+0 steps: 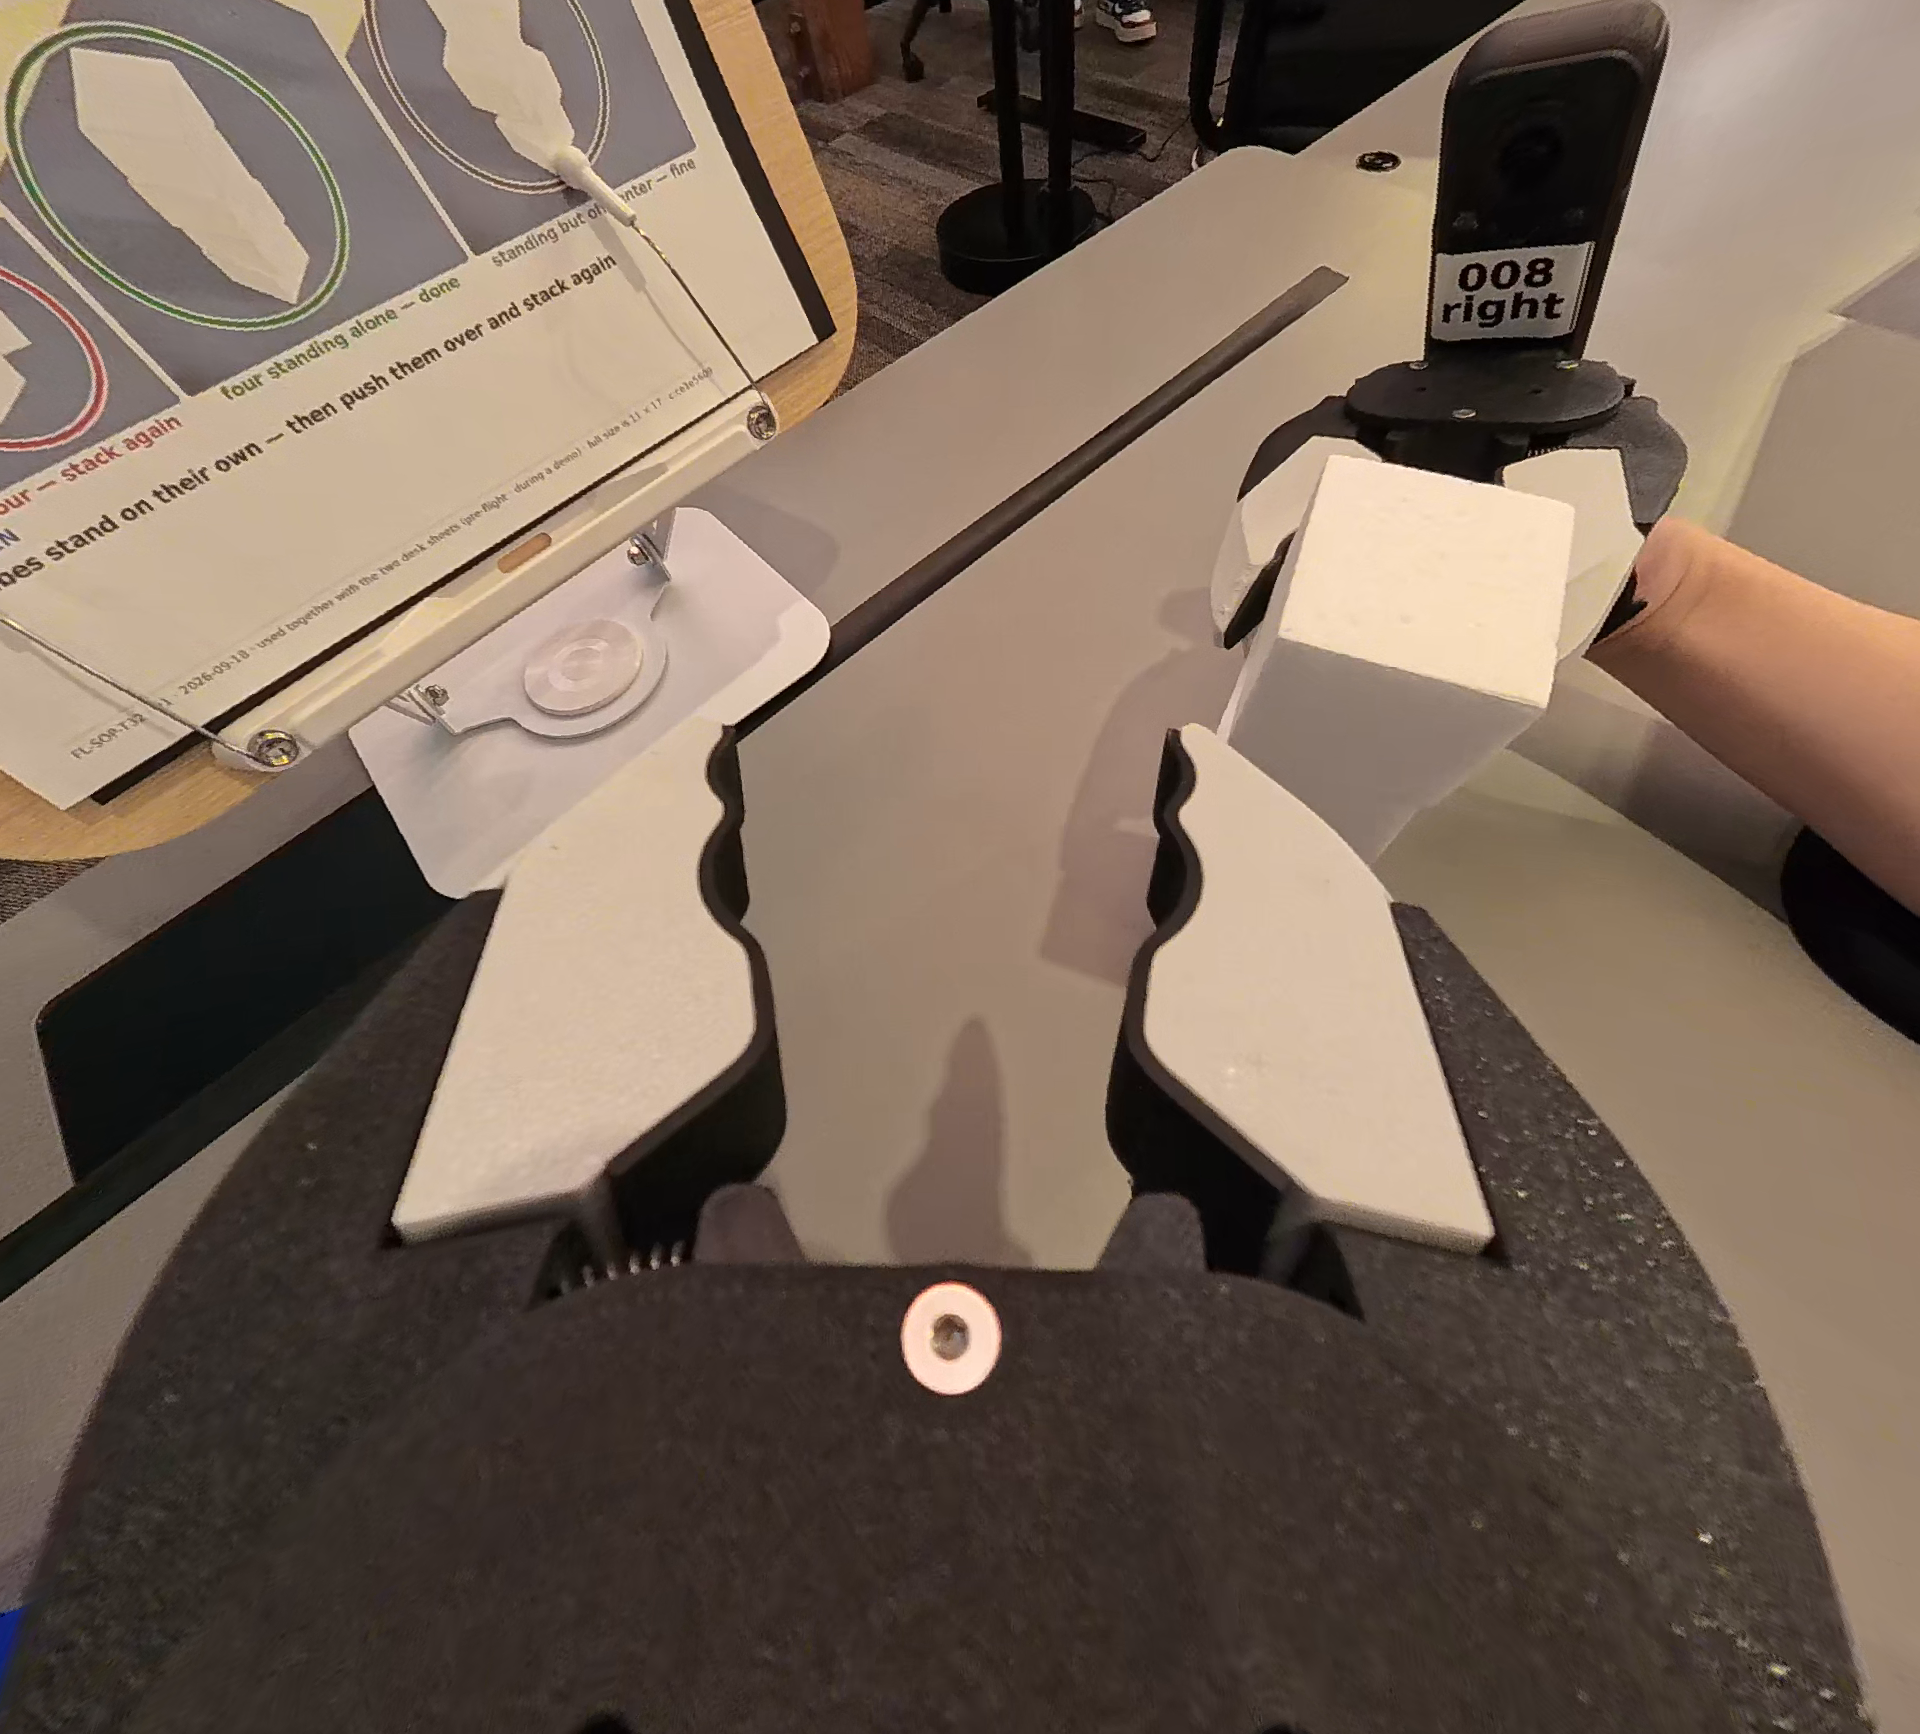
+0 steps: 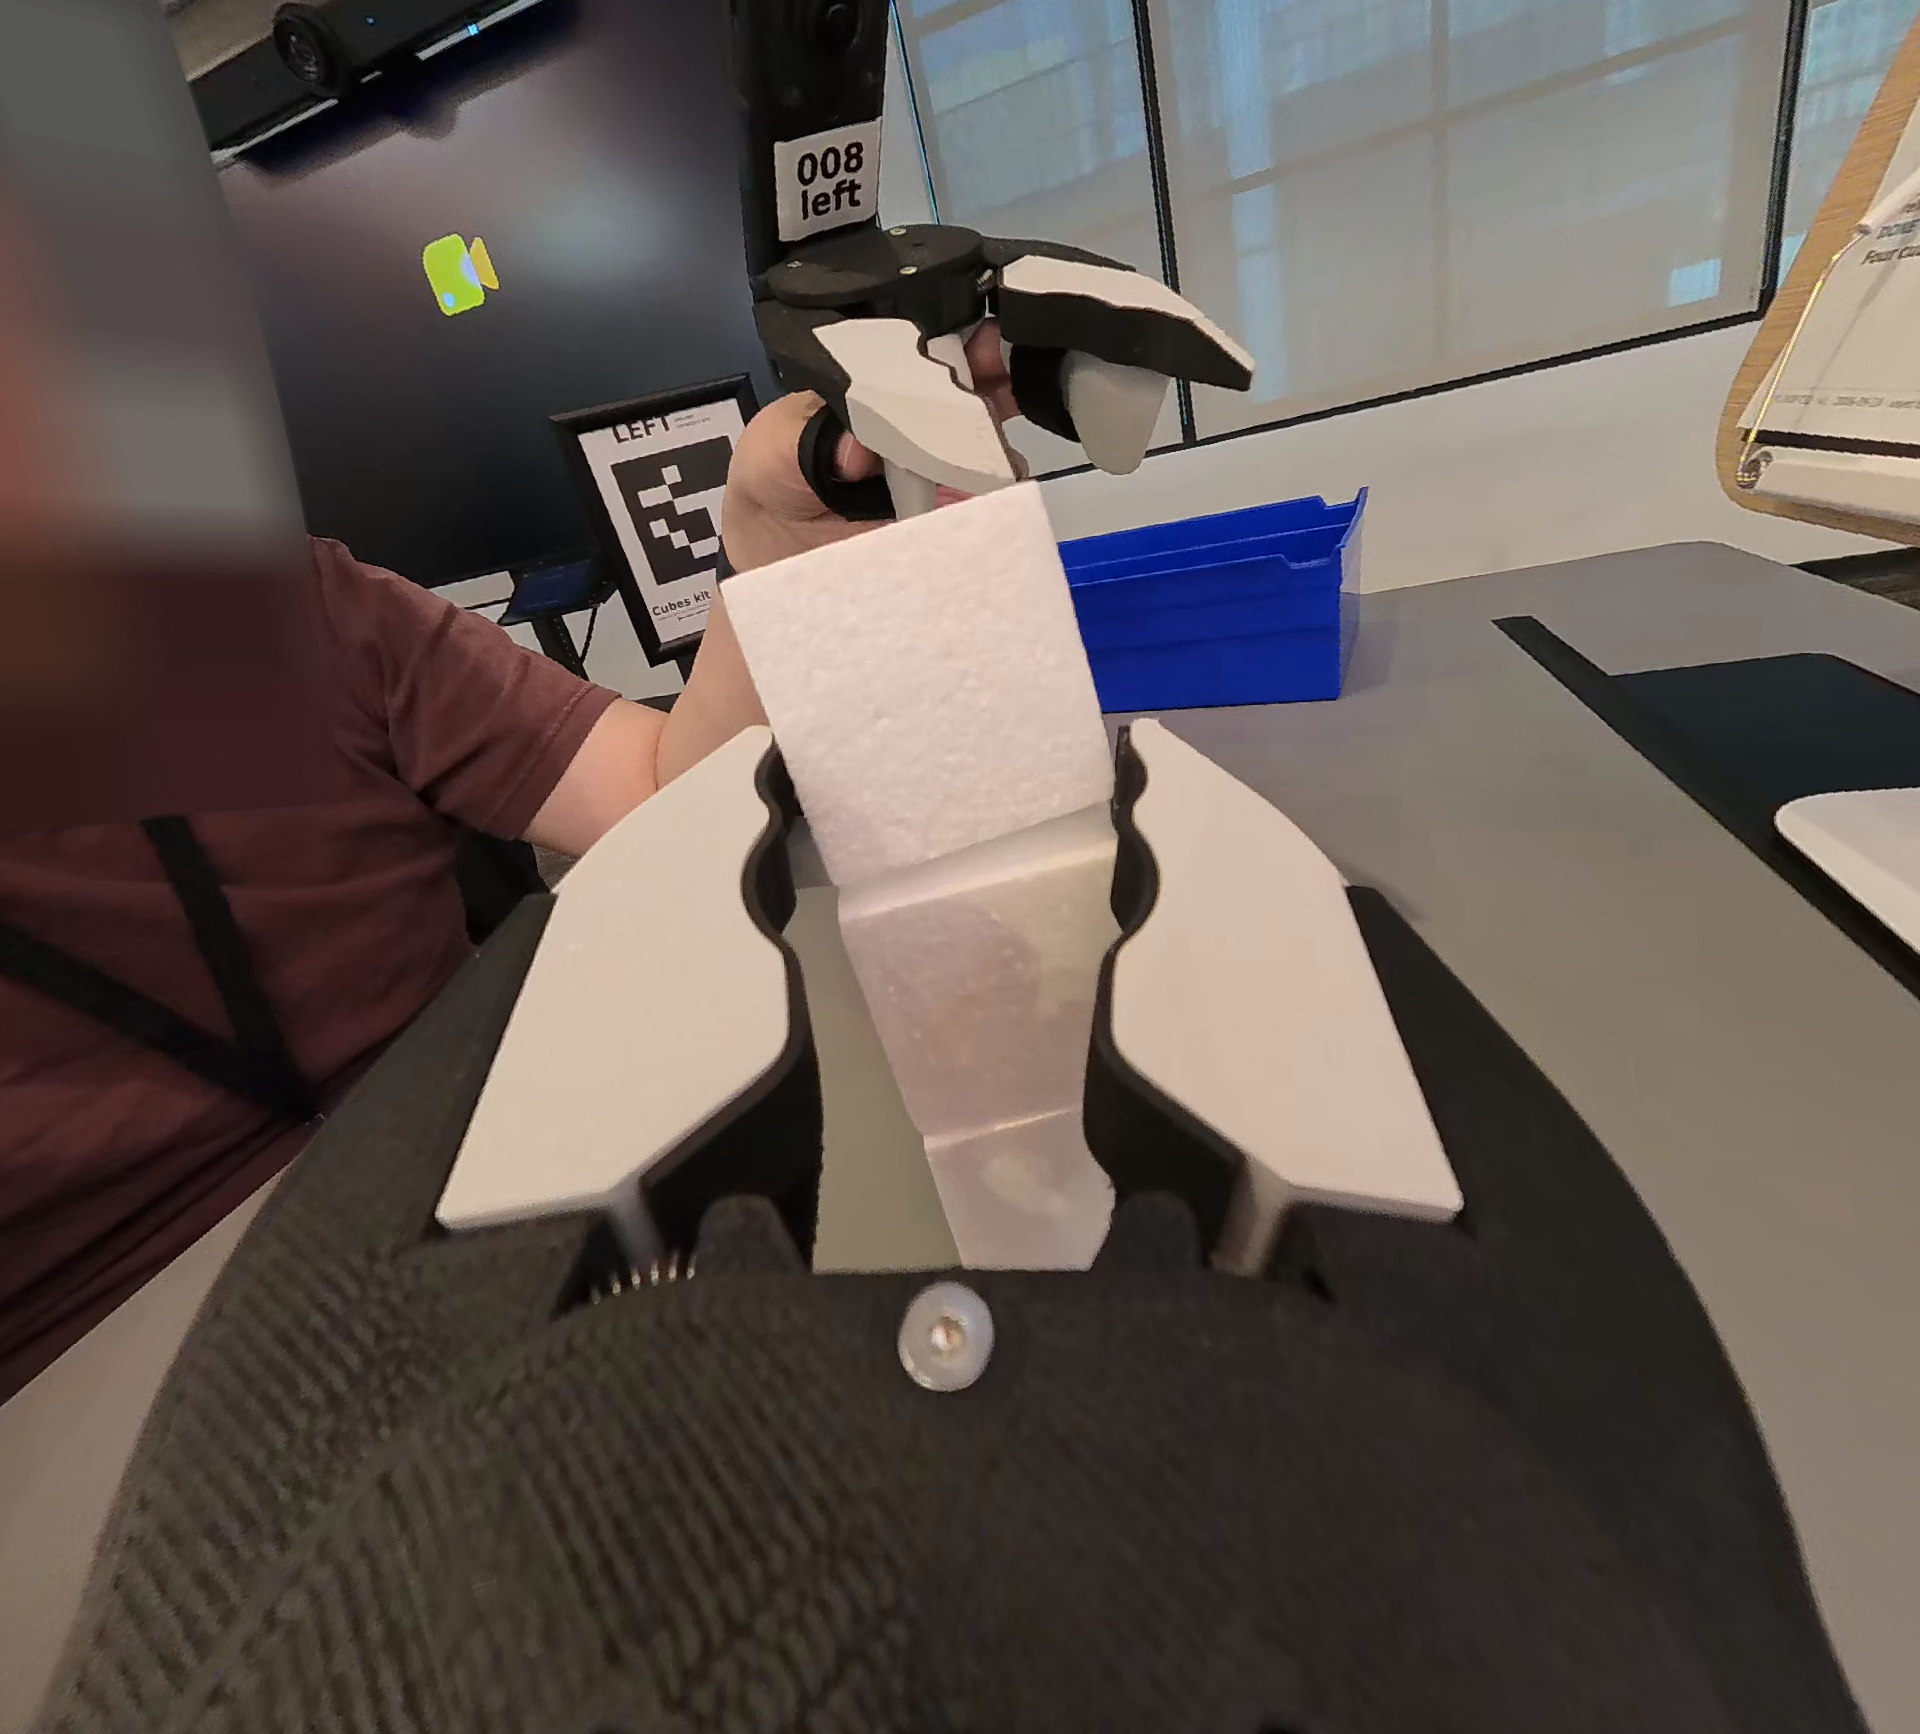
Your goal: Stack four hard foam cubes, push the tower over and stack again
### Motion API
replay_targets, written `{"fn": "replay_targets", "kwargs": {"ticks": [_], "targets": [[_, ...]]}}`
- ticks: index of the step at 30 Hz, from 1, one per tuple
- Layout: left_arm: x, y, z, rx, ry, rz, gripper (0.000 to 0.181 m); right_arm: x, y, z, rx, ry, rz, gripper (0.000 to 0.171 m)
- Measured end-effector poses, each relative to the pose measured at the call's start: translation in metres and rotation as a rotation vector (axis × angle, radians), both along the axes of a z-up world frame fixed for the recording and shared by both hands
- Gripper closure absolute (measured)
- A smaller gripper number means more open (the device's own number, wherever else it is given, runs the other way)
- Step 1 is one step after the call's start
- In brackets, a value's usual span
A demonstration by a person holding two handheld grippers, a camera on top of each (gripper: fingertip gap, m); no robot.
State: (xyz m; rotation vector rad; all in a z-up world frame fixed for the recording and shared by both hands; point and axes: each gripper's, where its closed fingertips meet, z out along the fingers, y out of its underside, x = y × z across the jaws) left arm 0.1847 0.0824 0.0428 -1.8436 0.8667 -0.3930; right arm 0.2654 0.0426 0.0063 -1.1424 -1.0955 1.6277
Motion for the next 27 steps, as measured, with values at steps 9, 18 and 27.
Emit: {"fn": "replay_targets", "kwargs": {"ticks": [9,18,27], "targets": [[0.002,0.000,-0.002,-0.002,0.010,-0.004,0.104,0.003,0.001,-0.002,-0.014,0.006,0.004,0.111],[0.003,-0.002,-0.002,-0.001,0.013,-0.011,0.103,0.007,-0.006,0.004,-0.004,-0.017,0.019,0.099],[-0.017,0.000,0.016,0.025,-0.037,0.022,0.103,0.063,0.006,0.034,0.089,-0.094,-0.246,0.090]]}}
